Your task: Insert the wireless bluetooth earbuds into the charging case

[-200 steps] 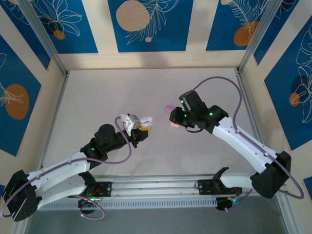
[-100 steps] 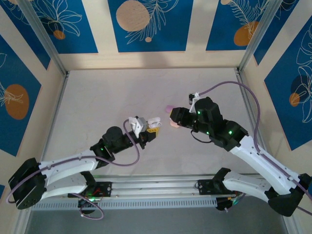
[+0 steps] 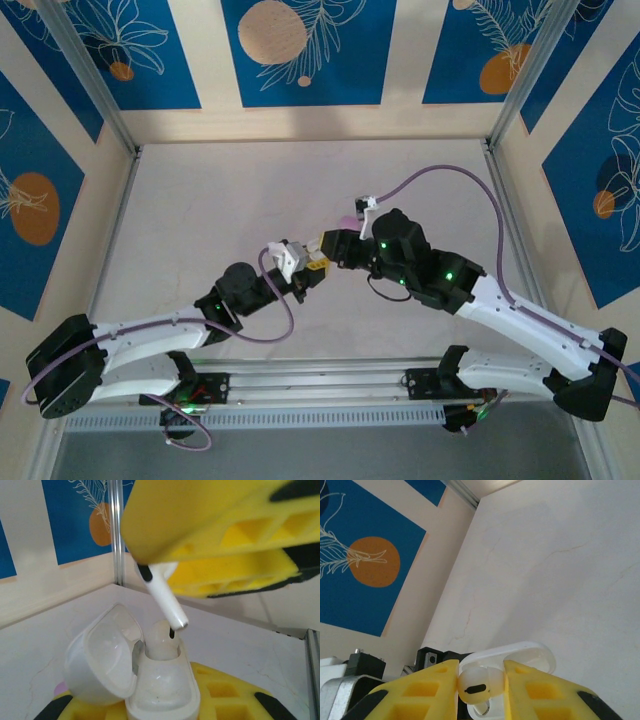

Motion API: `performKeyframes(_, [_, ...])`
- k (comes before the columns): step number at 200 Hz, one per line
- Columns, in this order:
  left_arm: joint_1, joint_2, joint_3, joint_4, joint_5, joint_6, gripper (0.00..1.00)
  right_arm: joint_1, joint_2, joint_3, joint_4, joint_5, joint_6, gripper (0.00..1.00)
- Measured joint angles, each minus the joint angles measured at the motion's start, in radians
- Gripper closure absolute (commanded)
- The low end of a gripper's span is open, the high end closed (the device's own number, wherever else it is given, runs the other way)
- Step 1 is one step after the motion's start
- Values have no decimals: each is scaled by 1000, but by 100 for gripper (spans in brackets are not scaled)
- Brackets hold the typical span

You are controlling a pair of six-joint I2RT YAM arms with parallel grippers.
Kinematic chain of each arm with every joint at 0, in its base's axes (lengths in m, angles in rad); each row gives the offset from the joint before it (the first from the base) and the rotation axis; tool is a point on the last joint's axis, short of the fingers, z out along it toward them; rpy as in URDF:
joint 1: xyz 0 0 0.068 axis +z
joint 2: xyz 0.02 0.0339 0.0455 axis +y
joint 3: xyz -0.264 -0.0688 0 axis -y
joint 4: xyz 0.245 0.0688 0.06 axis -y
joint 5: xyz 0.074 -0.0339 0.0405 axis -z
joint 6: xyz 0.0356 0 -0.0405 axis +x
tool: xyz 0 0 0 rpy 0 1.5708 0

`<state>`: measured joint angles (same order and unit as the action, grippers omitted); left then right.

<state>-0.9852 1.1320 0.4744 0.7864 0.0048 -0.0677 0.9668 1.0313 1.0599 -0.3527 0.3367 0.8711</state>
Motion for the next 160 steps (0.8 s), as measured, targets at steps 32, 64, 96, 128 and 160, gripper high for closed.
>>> performKeyframes(32, [-2, 4, 0, 18, -12, 0, 87, 21, 11, 0, 11, 6, -7, 73])
performKeyframes(64, [-2, 4, 0, 33, -18, -1, 87, 35, 27, 0, 24, 19, -20, 73])
performKeyframes(96, [-2, 5, 0, 41, -29, -3, 87, 47, 42, 0, 23, 37, -34, 73])
performKeyframes(128, [-2, 5, 0, 42, -40, -5, 87, 59, 48, 0, 24, 51, -52, 73])
performKeyframes(160, [-6, 5, 0, 45, -58, -11, 87, 64, 60, 19, 6, 58, -71, 73])
